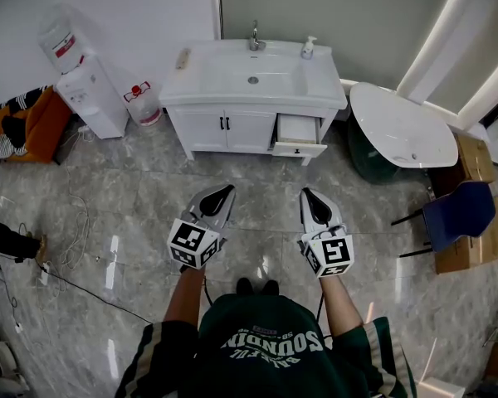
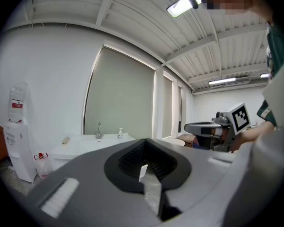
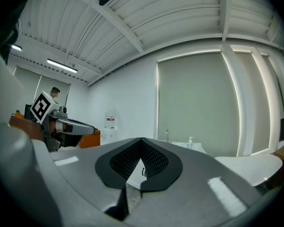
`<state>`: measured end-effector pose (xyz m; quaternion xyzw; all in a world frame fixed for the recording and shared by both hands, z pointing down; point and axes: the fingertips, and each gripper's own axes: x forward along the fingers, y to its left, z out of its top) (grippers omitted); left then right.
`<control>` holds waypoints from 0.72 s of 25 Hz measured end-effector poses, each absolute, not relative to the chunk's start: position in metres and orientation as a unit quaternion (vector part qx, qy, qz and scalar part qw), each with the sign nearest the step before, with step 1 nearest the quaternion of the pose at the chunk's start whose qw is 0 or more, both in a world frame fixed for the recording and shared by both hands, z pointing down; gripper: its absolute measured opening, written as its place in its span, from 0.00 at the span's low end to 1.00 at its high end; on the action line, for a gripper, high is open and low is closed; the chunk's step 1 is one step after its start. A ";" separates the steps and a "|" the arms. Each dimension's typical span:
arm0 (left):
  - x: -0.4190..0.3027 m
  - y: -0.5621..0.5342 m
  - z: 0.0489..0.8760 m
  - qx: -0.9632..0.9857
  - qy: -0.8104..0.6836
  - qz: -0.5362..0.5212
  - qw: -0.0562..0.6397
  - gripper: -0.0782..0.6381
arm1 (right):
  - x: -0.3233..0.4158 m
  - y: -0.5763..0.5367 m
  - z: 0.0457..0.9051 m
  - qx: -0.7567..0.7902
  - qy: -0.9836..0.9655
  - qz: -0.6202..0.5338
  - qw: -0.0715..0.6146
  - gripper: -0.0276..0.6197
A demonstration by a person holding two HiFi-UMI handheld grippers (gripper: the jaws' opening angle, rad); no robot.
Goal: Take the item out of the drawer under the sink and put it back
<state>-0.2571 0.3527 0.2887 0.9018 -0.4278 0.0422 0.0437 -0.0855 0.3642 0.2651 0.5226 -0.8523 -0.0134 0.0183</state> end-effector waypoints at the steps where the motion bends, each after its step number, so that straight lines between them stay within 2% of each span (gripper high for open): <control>1: -0.259 0.352 0.289 0.902 -0.427 0.042 0.043 0.18 | -0.087 0.365 0.266 0.523 -0.852 -0.014 0.020 0.05; 11: -0.262 0.345 0.302 0.911 -0.407 0.046 0.054 0.18 | -0.092 0.368 0.282 0.536 -0.844 0.011 0.021 0.05; 18: -0.256 0.309 0.311 0.914 -0.399 0.051 0.057 0.18 | -0.083 0.332 0.289 0.546 -0.837 0.021 0.012 0.05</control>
